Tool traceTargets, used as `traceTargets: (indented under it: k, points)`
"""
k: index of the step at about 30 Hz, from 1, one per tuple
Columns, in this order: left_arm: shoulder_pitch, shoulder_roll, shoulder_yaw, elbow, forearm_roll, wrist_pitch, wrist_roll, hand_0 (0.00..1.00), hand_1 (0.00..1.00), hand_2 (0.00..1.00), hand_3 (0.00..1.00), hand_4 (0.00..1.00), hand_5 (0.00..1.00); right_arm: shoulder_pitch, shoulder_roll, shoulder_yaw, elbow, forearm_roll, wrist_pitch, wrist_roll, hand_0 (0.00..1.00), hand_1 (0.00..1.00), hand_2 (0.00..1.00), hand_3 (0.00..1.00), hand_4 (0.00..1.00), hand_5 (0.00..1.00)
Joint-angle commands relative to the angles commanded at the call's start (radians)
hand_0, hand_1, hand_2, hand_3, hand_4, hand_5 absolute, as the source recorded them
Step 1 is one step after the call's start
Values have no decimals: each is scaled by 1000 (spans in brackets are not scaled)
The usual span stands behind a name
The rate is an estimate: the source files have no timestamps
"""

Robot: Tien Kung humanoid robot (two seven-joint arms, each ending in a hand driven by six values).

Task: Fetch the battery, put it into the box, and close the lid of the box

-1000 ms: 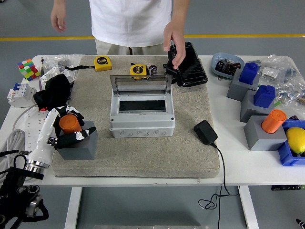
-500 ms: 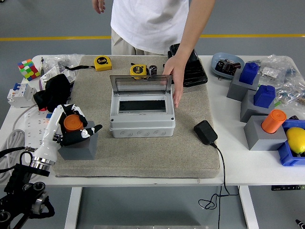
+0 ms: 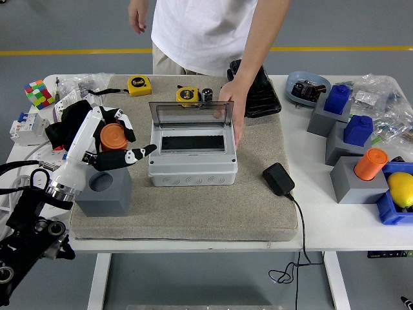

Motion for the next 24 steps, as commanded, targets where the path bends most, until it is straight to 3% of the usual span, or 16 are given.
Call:
traceTargets:
  k: [2,3,8,9,11,19,20,21,24]
  points:
    - [-45,-5,22,3,65,5,67,125,154,207,216,882,2,1,0,-1,0,1,-1,1,642,656,655,530,954,419]
    - [-73,-9,38,9,95,9,100,126,154,211,218,821,2,1,0,-2,0,1,-1,2,641,656,655,530,952,417]
    - [-184,-26,112,40,247,-6,257,126,154,211,218,821,2,3,1,-6,1,5,-4,4,641,656,655,530,952,417]
    - [-197,-29,122,45,267,-8,278,126,152,218,230,868,2,3,1,-6,1,5,-4,3,642,656,654,530,952,417]
    - [-227,-37,144,58,295,-12,311,126,152,218,230,868,2,2,0,-7,0,5,-4,2,642,656,654,530,952,417]
    - [-290,-74,187,83,361,-33,457,127,153,225,256,924,2,-2,0,-9,-2,8,-2,-1,642,655,654,530,952,416]
    - [-296,-79,193,87,365,-34,471,127,153,225,256,924,2,-2,1,-10,-2,9,-3,0,642,655,654,530,952,416]
    - [-301,-84,199,92,366,-33,477,134,155,236,335,947,2,-2,1,-11,-2,9,-3,0,642,653,653,530,952,415]
    - [-312,-97,216,108,376,-32,499,134,155,236,335,947,2,0,0,-14,0,9,-5,2,642,653,653,530,952,415]
